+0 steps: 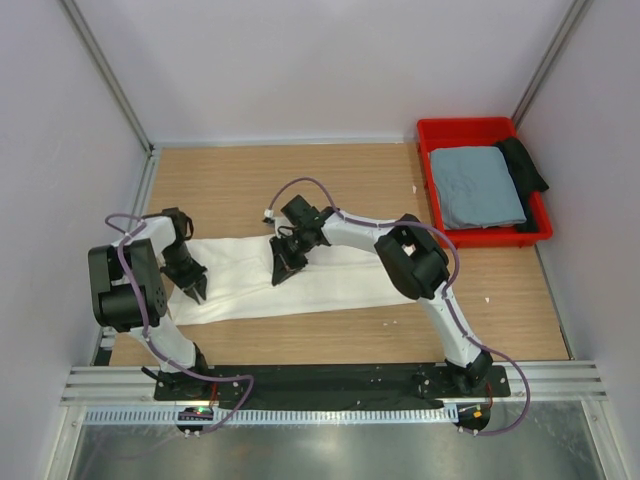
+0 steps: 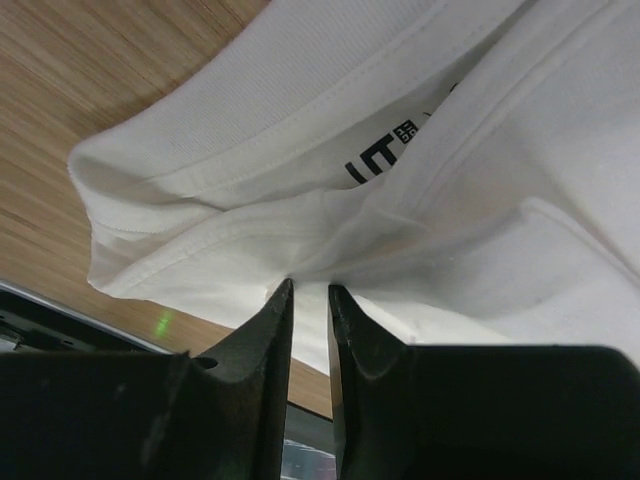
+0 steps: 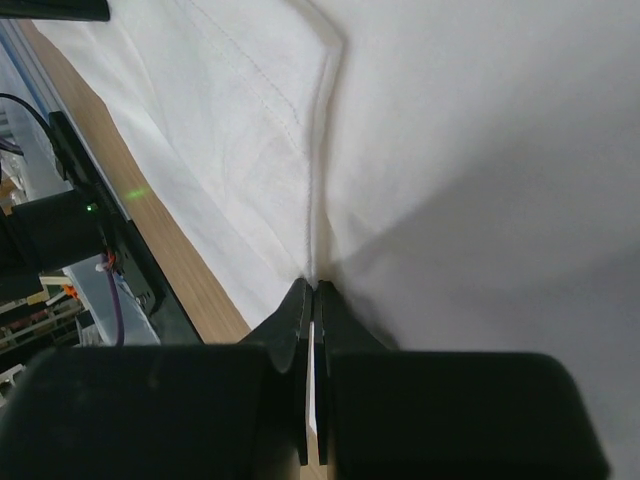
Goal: Fold and stack the t-shirts
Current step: Fold the tshirt
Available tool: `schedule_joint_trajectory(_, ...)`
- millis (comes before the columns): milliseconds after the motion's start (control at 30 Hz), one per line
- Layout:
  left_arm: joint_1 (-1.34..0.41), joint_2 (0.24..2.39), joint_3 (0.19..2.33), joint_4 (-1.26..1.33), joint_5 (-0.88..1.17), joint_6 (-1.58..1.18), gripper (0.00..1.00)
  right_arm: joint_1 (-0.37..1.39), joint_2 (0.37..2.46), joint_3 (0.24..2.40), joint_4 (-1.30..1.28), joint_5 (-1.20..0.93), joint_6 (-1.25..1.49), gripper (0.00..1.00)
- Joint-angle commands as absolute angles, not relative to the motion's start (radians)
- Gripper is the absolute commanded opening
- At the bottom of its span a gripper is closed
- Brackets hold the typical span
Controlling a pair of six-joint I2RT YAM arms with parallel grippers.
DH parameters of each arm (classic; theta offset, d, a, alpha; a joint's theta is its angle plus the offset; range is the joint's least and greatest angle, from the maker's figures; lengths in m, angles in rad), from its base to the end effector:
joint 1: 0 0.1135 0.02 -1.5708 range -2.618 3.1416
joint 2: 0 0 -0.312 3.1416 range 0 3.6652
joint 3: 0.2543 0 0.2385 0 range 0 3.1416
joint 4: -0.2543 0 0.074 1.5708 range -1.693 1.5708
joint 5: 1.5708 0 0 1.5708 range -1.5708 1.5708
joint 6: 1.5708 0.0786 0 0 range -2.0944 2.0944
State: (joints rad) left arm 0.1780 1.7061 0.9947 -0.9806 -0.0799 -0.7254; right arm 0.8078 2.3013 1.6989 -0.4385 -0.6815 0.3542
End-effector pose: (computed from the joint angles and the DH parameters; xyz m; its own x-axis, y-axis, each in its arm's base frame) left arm 0.2525 0.0518 0.1662 -0.6202 -0.7835 0.0379 -0.7731 0.6187 0.1395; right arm 0.3240 0.4105 0.1480 -0.8303 -0.4786 -0.2855 -0.5260 0.5039 0.6851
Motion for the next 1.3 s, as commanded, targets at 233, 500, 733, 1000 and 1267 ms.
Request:
schedule_joint_trajectory(233,0.175,1.646,1.057,-1.003,-0.160,-0.695,0.23,0.799,2.211,1.765,-0.515,-0.629,0.322,0.32)
schedule_joint_trajectory(500,0.147,1.388,1.075,-1.109,-0.189,-0.843,0.51,0.781,2.074,1.954,-0.846,-0.384,0.371,0.60)
schedule_joint_trajectory(733,0.100,1.451,1.086,-1.114,-0.100,-1.150,0.57,0.724,1.892,1.792,-0.913,-0.176,0.328,0.71)
schedule_joint_trajectory(1000,0.055,1.666,1.131,-1.030,-0.107,-1.259,0.59,0.695,1.776,1.554,-0.836,-0.215,0.316,0.74)
schedule_joint_trajectory(1267,0.066,1.940,1.276,-1.065,-0.207,-1.149,0.62,0.614,1.758,1.476,-0.831,-0.199,0.290,0.76)
